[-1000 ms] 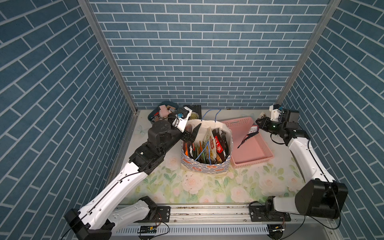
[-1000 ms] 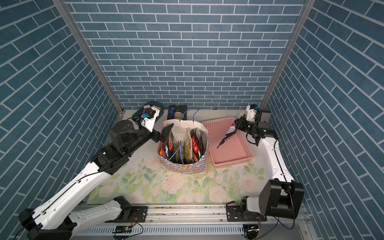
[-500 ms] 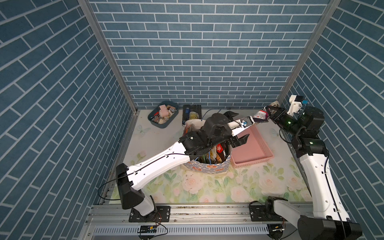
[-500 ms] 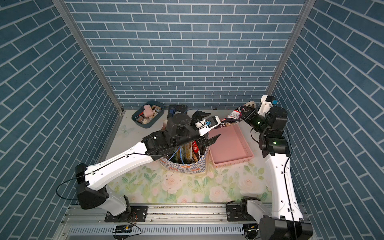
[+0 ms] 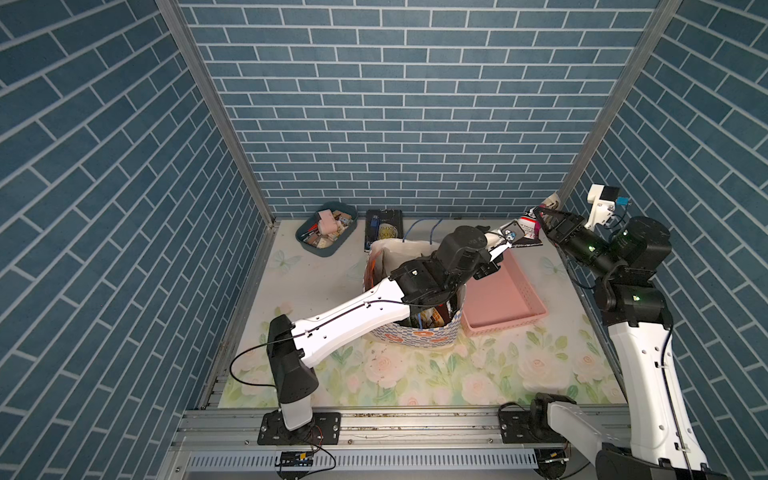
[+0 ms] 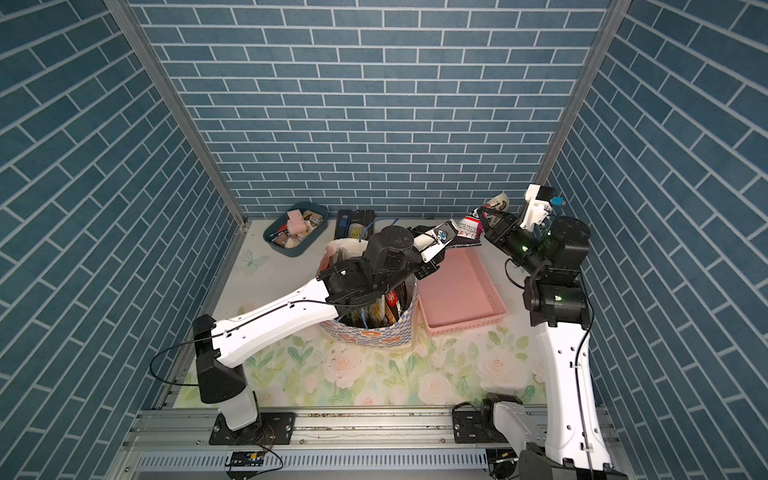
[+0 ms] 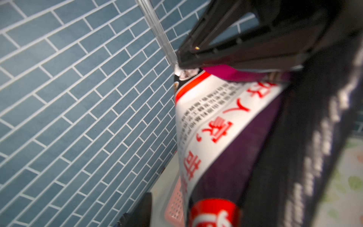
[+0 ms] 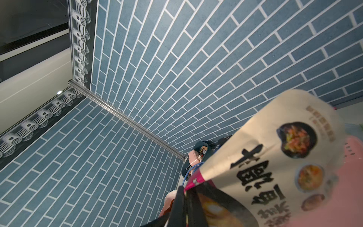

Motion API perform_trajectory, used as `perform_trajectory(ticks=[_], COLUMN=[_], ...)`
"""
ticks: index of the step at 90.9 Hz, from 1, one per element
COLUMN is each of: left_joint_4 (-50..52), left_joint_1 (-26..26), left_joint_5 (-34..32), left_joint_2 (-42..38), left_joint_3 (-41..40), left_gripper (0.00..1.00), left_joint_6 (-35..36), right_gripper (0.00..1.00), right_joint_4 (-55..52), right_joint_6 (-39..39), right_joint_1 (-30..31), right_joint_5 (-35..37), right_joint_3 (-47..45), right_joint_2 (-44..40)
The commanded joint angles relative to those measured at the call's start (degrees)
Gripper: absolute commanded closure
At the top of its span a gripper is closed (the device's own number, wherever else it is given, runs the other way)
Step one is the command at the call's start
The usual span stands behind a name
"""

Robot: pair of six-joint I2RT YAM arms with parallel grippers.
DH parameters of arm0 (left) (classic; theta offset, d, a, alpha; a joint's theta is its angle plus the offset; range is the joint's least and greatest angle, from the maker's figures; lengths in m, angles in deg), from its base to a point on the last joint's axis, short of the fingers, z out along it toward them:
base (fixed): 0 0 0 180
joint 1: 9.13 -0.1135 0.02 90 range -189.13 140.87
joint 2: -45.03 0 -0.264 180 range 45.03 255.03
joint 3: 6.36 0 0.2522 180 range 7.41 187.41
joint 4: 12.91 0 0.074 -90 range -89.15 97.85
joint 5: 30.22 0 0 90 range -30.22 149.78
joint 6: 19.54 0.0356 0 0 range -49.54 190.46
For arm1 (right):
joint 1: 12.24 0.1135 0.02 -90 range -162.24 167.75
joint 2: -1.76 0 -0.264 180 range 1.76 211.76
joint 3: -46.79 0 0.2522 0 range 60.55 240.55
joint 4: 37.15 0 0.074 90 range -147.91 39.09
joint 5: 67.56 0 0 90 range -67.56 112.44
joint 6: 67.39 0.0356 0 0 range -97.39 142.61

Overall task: Place the condiment packets inside the bag
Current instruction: Pick up the condiment packet from the storage box.

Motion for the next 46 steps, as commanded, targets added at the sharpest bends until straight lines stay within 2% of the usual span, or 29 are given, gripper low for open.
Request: perform_trajectory(ticks=[1, 6, 12, 17, 30, 38, 46], left_joint_4=[-1.4, -1.4, -1.7, -1.5, 2.1, 6.1, 9.8], left_joint_1=[0.0, 0.0, 0.0, 0.0, -0.3, -0.9, -1.7], left_joint_5=[-1.5, -0.8, 0.7, 2.0, 3.5, 3.8, 2.8], left_joint_2=[-0.8, -1.9, -3.6, -5.6, -11.6, -15.2, -18.2], left_joint_3=[0.8, 0.7, 0.4, -0.1, -1.7, -2.4, -2.9], left_gripper=[0.85, 1.00, 1.00, 1.00, 1.00, 1.00, 1.00], left_joint_6=[0.3, 0.5, 1.1, 1.8, 4.6, 5.9, 7.3], right_gripper=[1.00, 1.00, 1.00, 0.80, 0.26, 0.09, 0.03], right_joint_4=[5.1, 5.1, 5.5, 4.9, 1.8, 0.9, 2.3], right_joint_6=[0.0, -0.7, -3.0, -7.3, -27.2, -37.9, -46.1], right_joint_1=[0.1, 0.1, 0.1, 0.1, 0.1, 0.1, 0.1], right_joint_5=[-2.8, -3.1, -3.6, -4.1, -7.0, -10.8, -15.3], right_joint_3=[2.9, 2.8, 2.7, 3.0, 2.6, 1.1, -1.6], right_joint_2=[-1.9, -2.1, -2.6, -3.4, -7.9, -10.8, -13.3])
